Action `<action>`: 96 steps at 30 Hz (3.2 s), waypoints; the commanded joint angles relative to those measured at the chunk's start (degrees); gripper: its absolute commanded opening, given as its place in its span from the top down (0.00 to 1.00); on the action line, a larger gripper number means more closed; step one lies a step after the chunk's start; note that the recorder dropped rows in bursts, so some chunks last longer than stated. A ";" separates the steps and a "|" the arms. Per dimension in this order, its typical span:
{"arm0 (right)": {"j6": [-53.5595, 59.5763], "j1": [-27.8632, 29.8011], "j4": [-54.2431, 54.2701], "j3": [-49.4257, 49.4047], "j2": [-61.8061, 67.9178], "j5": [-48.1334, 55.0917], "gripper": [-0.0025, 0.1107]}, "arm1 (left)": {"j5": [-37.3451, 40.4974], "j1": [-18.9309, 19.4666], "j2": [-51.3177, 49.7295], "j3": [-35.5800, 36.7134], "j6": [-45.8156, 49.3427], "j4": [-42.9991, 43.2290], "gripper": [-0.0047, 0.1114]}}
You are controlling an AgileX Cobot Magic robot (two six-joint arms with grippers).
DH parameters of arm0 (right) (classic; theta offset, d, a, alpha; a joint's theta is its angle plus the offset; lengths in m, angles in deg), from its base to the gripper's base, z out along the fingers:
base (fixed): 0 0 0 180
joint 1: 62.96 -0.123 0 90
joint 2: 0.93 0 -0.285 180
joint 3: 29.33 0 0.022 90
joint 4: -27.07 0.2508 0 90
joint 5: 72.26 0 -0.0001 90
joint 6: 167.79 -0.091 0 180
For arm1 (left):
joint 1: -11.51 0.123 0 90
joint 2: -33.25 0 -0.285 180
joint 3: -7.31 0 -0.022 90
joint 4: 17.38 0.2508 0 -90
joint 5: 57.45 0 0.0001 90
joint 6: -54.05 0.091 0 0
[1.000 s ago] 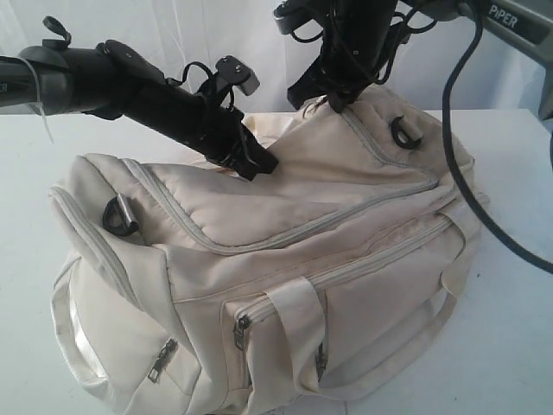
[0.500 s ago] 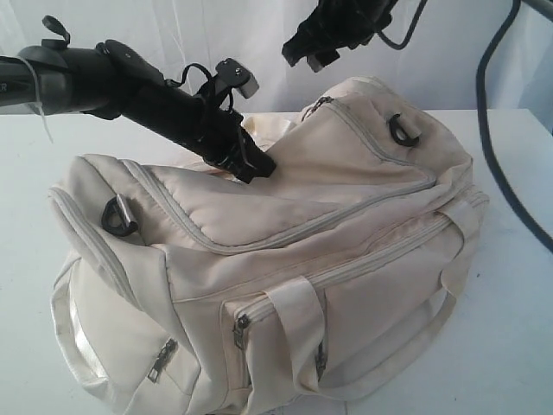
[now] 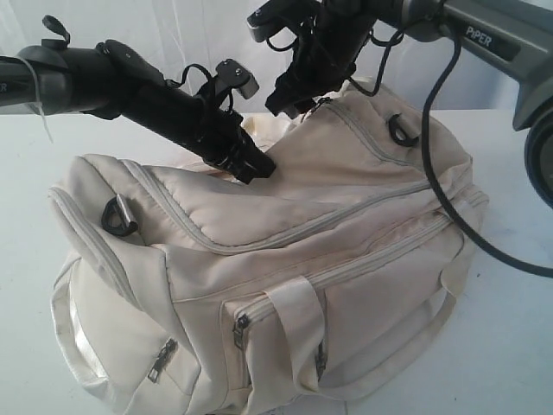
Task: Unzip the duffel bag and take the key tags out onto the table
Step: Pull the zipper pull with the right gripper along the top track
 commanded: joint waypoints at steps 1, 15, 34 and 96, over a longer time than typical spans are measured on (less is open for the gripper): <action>1.55 0.02 0.78 0.05 0.22 0.99 0.44 | 5.22 -0.16 0.90 -0.10 -0.31 -0.64 0.96; 2.62 0.02 -1.23 0.05 2.84 3.92 0.41 | 5.21 -0.16 0.90 -0.10 -0.56 -0.64 0.96; -10.13 0.02 -12.43 0.05 -1.60 -0.29 0.98 | 4.82 -0.16 0.90 -0.10 -1.18 -0.64 0.96; -14.87 0.14 -11.88 -2.86 -12.98 13.22 0.98 | 0.62 -0.16 0.90 -0.10 -9.64 0.85 0.96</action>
